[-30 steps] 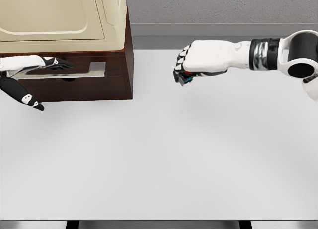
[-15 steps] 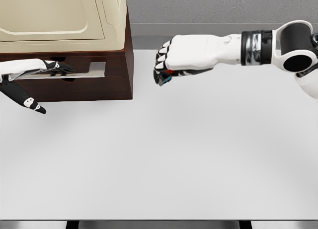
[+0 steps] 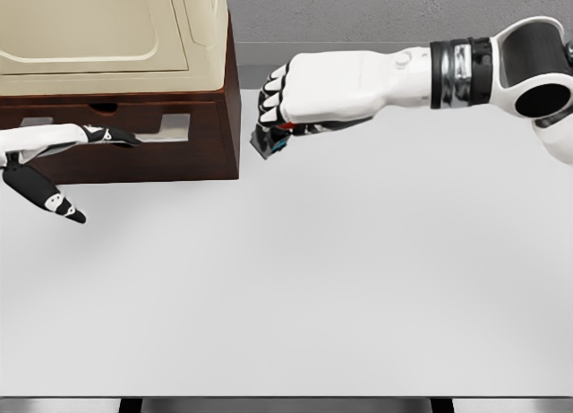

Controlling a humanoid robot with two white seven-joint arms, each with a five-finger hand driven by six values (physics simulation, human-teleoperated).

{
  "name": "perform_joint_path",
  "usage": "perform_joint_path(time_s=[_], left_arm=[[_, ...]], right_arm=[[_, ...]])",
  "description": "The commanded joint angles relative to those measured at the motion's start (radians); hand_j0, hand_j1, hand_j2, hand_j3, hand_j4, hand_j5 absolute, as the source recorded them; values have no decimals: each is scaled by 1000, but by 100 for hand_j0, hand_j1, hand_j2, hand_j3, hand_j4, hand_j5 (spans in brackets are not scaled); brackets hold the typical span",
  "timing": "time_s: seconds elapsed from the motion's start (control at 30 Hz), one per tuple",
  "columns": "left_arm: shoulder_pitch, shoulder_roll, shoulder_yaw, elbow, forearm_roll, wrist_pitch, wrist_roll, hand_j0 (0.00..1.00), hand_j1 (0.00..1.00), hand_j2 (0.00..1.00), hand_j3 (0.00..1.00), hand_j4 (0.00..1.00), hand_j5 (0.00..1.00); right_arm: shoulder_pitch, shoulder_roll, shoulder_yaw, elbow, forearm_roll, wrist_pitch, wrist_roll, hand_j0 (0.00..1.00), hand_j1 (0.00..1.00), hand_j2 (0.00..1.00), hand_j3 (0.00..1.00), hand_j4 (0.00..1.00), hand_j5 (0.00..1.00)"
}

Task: Open the cabinet drawer with left arm, and place a switch into the drawer with right arm

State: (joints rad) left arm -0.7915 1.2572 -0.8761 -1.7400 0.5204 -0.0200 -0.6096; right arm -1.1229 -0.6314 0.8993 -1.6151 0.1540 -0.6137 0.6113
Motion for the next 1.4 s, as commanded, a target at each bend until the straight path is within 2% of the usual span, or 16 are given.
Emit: perform_joint_path(time_s=[0.0,0.27,0.53,1.0,1.37], left_arm=[[0,21,-6,-10,27,-1,-1,100,100,100,100,100,100],[14,57,-4,-16,43,-6,-1,100,100,100,100,100,100],[12,70,-3,-18,110,-9,-1,100,100,100,100,100,100],[8,113,5,-23,202,-9,-1,100,100,100,100,100,100],[24,116,2,-24,230,-11,-1,100,100,100,100,100,100]], right_arm=[[0,1,9,1,-13,3,0,56,56,56,56,56,56],[-29,16,21,0,-50,3,0,56,56,56,56,56,56],[-61,24,24,0,-82,5,0,56,56,56,56,56,56],[-80,15,38,-8,-83,3,0,56,56,56,56,56,56],[-97,10,39,-6,-85,3,0,56,56,56,56,56,56]])
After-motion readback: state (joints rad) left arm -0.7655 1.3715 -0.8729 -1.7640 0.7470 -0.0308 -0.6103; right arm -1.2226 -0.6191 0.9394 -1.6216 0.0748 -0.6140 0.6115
